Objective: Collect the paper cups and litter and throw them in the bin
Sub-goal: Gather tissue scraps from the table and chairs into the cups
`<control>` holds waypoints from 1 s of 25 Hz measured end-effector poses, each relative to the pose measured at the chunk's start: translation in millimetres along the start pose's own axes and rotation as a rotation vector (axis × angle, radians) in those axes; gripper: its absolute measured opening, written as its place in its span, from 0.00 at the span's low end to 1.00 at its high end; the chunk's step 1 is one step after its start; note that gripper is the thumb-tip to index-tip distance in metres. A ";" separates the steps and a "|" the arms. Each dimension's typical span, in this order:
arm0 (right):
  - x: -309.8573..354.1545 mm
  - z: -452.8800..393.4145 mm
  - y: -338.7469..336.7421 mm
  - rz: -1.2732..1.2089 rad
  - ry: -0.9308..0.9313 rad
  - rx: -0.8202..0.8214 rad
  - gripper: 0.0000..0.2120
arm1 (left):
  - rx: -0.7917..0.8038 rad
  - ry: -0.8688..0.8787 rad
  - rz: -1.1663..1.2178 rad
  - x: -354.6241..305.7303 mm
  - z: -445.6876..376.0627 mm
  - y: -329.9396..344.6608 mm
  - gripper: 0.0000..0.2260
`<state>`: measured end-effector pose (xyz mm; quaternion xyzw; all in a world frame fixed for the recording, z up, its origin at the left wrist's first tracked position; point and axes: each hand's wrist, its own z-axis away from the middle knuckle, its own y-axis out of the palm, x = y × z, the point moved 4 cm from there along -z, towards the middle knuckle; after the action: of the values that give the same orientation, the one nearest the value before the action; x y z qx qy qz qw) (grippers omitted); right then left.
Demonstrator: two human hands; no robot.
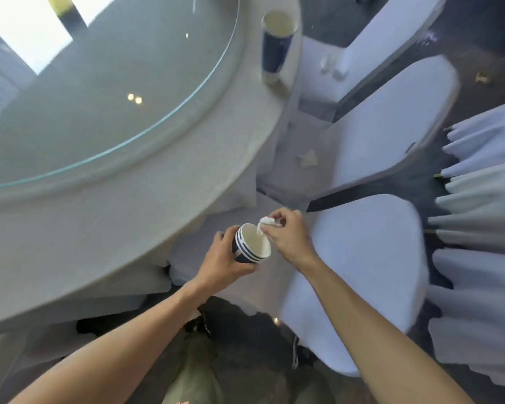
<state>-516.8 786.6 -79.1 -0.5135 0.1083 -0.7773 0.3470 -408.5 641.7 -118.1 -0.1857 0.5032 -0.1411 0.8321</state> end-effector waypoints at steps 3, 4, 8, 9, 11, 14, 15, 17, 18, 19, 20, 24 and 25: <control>27.3 32.0 -56.8 -0.011 -0.144 0.043 0.07 | -0.069 0.113 -0.004 -74.2 12.7 0.4 0.38; 29.4 42.8 -71.2 -0.004 -0.175 0.079 0.06 | -0.096 0.146 0.005 -96.2 19.4 5.8 0.37; 20.0 86.3 -144.3 0.079 -0.305 0.108 0.12 | -0.224 0.234 0.011 -165.2 52.1 51.2 0.38; 15.1 93.2 -162.9 0.070 -0.315 0.110 0.14 | -0.247 0.246 0.015 -179.3 57.8 62.1 0.38; 8.0 105.9 -193.7 0.090 -0.352 0.137 0.15 | -0.294 0.275 0.022 -203.1 70.2 82.2 0.38; 3.4 113.1 -226.8 0.169 -0.419 0.166 0.14 | -0.381 0.314 0.023 -228.1 83.4 102.1 0.37; 3.9 114.0 -233.2 0.196 -0.441 0.187 0.14 | -0.400 0.315 0.025 -232.5 85.6 105.7 0.37; 7.0 112.9 -241.0 0.261 -0.471 0.252 0.13 | -0.423 0.308 0.050 -237.9 84.7 110.2 0.37; 7.6 109.9 -243.6 0.288 -0.466 0.289 0.13 | -0.427 0.300 0.072 -237.1 80.6 112.5 0.38; 7.6 106.9 -245.0 0.309 -0.463 0.325 0.13 | -0.428 0.294 0.096 -235.6 76.5 114.9 0.38; 7.3 103.6 -246.7 0.332 -0.460 0.356 0.13 | -0.435 0.296 0.114 -235.1 71.8 117.5 0.38; 5.7 81.7 -259.4 0.372 -0.441 0.383 0.13 | -0.439 0.294 0.158 -237.9 46.2 128.7 0.37; 6.1 74.4 -262.4 0.378 -0.443 0.391 0.12 | -0.450 0.287 0.176 -239.5 40.4 130.9 0.37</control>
<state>-565.6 989.7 96.5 -0.5646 -0.0273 -0.5749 0.5916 -475.0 866.0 28.1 -0.2995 0.6490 0.0222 0.6990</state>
